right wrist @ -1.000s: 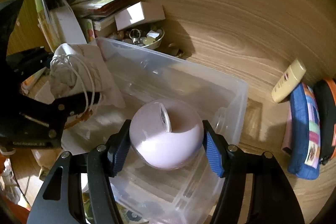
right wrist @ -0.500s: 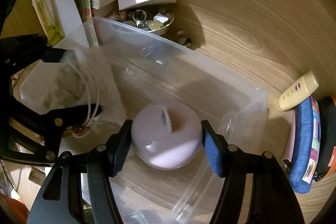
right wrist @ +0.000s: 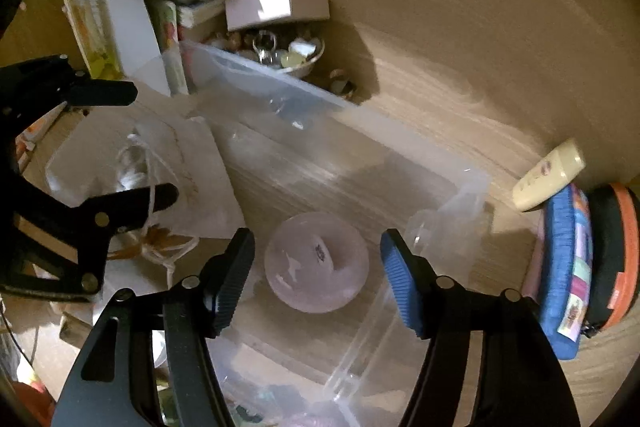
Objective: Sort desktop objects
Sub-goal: 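Open both grippers to drop the bag and pink case into the box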
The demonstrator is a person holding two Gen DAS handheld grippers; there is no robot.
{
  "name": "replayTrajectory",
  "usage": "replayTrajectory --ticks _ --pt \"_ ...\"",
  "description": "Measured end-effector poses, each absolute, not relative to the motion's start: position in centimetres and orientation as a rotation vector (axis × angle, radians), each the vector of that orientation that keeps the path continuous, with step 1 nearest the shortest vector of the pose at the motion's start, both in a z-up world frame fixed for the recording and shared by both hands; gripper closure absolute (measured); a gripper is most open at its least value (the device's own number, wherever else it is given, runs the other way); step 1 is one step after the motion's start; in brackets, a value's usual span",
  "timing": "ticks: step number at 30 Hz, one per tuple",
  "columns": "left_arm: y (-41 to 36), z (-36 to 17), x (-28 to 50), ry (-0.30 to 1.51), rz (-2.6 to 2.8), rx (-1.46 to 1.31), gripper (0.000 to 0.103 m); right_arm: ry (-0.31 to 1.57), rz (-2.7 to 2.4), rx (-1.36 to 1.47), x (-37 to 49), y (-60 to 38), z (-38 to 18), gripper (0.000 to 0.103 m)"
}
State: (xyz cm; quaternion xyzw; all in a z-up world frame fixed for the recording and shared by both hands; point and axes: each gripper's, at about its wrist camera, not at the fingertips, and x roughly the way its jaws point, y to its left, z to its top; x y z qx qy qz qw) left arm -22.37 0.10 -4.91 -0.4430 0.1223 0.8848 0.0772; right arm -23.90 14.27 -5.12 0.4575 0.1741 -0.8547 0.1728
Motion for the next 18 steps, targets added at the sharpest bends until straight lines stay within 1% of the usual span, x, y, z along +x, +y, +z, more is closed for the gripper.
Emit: replayTrajectory --ticks 2,4,11,13,15,18 --pt "-0.3 -4.4 -21.7 0.361 2.663 -1.313 0.017 0.489 -2.466 1.260 -23.0 14.3 -4.4 0.032" --pt "-0.5 -4.1 -20.8 0.373 2.674 -1.301 0.015 0.474 -2.478 1.241 -22.5 14.4 -3.8 0.032" --pt "-1.2 -3.2 -17.9 0.387 2.712 -1.278 0.014 0.469 -2.530 1.171 -20.3 15.3 -2.0 0.032" --pt "-1.4 -2.7 -16.9 0.392 2.731 -1.259 0.014 0.461 -2.543 1.155 -19.6 15.5 -1.7 0.030" --pt "-1.6 -2.2 -15.9 0.397 2.746 -1.236 0.013 0.459 -2.555 1.134 -18.6 15.7 -1.2 0.024" --pt "-2.0 -1.2 -14.3 0.395 2.777 -1.187 0.009 0.457 -2.579 1.093 -17.1 15.7 -0.5 0.023"
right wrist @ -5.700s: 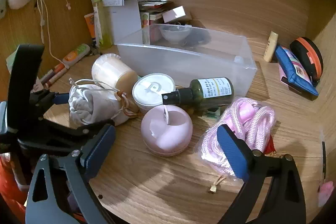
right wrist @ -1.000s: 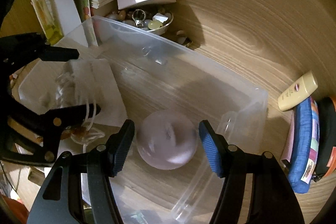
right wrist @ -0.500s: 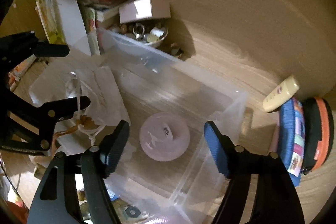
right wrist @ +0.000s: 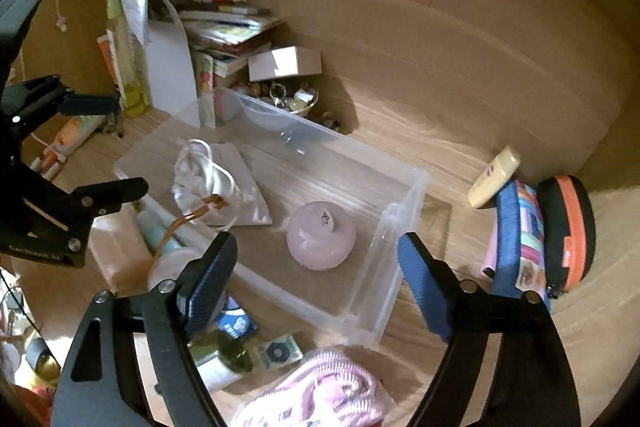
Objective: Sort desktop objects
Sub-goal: 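Open both grippers to drop the bag and pink case into the box, then grasp the white plastic tub with left gripper while right gripper grasps dark green bottle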
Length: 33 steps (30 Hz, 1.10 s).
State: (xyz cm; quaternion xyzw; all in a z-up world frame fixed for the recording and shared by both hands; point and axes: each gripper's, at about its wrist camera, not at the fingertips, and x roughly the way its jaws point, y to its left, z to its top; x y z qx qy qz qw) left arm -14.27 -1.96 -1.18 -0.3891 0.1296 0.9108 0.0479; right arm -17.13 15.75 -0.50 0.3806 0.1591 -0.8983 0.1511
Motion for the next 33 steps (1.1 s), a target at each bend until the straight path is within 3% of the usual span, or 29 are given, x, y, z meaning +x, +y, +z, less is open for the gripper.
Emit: replayTrajectory --ticks 7,14,33 --pt "-2.8 -0.2 -11.1 0.439 2.878 -1.085 0.006 0.422 -2.633 1.022 -13.5 16.0 0.9 0.022" --pt "-4.0 -0.8 -9.2 0.350 2.886 -1.115 0.006 0.453 -2.655 0.967 -10.4 15.3 0.5 0.019" --pt "-3.2 -6.6 -8.5 0.227 2.781 -1.252 0.006 0.396 -2.603 1.076 -7.9 13.8 -6.7 0.019"
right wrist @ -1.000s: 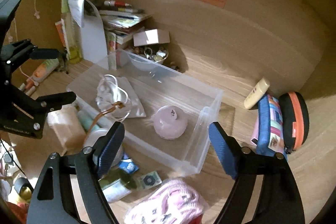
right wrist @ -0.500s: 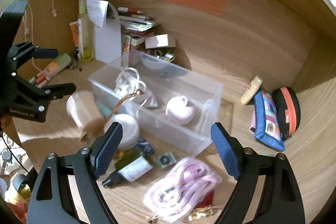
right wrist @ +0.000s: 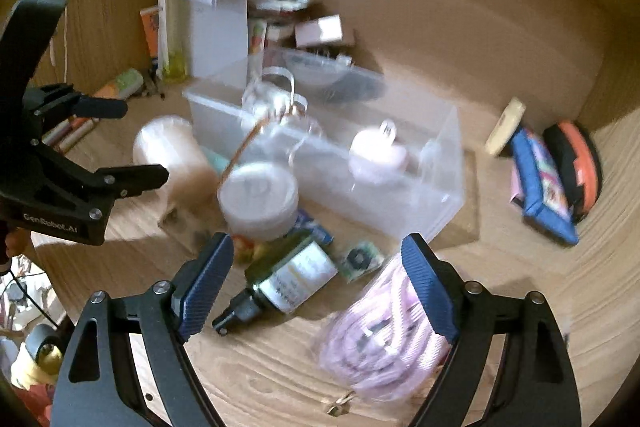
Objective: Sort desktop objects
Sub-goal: 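Grasp the white plastic tub with left gripper while right gripper grasps dark green bottle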
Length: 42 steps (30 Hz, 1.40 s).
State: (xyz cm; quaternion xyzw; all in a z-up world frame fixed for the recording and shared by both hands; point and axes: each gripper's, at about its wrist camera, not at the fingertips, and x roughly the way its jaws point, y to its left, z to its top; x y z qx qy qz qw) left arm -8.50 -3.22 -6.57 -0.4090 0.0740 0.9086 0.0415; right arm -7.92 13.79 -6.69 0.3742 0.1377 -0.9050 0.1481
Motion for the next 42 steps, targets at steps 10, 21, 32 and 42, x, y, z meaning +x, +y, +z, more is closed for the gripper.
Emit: replayTrajectory --ticks 10,21,32,42 --pt "-3.3 -8.7 -10.2 0.176 2.765 -1.302 0.006 0.386 -2.565 1.151 -8.9 13.5 -9.9 0.019" --pt "-3.2 -9.1 -10.1 0.117 2.762 -1.254 0.023 0.333 -2.534 1.136 -9.4 13.8 -10.3 0.041" --pt "-3.4 -8.7 -9.4 0.096 2.843 -1.212 0.034 0.223 -2.525 1.124 -9.7 14.9 -9.1 0.041" --pt "-4.9 -7.3 -8.1 -0.009 2.938 -1.147 0.035 0.203 -2.543 1.082 -9.6 15.5 -7.3 0.041"
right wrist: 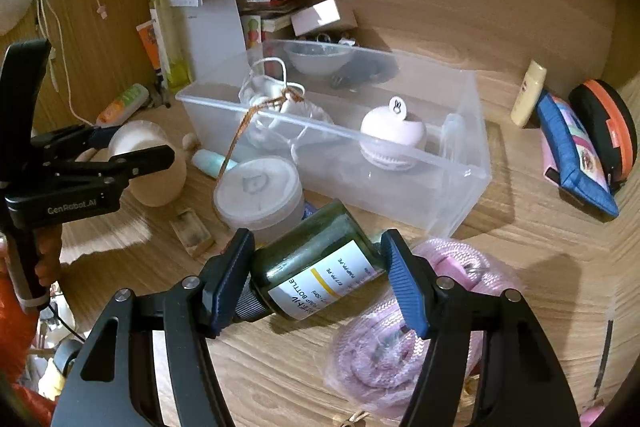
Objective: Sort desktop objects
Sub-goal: 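Grasp the white plastic tub with left gripper while right gripper grasps dark green bottle, then carry the white tub and green bottle over the clear plastic box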
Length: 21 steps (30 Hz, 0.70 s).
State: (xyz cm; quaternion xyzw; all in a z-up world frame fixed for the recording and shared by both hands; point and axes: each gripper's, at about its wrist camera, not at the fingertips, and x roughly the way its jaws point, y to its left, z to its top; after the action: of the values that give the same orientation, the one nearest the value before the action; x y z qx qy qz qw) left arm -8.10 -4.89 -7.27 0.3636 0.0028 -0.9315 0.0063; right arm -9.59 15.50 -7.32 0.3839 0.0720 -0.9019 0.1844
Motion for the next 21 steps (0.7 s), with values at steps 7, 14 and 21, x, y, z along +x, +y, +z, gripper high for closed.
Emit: replayTrajectory --ticks 7,14,21 --pt "-5.3 -5.8 -7.6 0.036 -2.926 1.081 0.035 0.207 -2.560 1.039 -9.4 15.5 -5.9 0.041" --pt "-5.6 -3.6 -7.5 0.011 -2.916 1.002 0.035 0.220 -2.593 0.981 -9.6 16.0 -3.9 0.041" --pt "-5.9 -1.5 -8.0 0.004 -2.933 0.965 0.035 0.213 -2.620 0.955 -10.5 17.1 -2.0 0.041"
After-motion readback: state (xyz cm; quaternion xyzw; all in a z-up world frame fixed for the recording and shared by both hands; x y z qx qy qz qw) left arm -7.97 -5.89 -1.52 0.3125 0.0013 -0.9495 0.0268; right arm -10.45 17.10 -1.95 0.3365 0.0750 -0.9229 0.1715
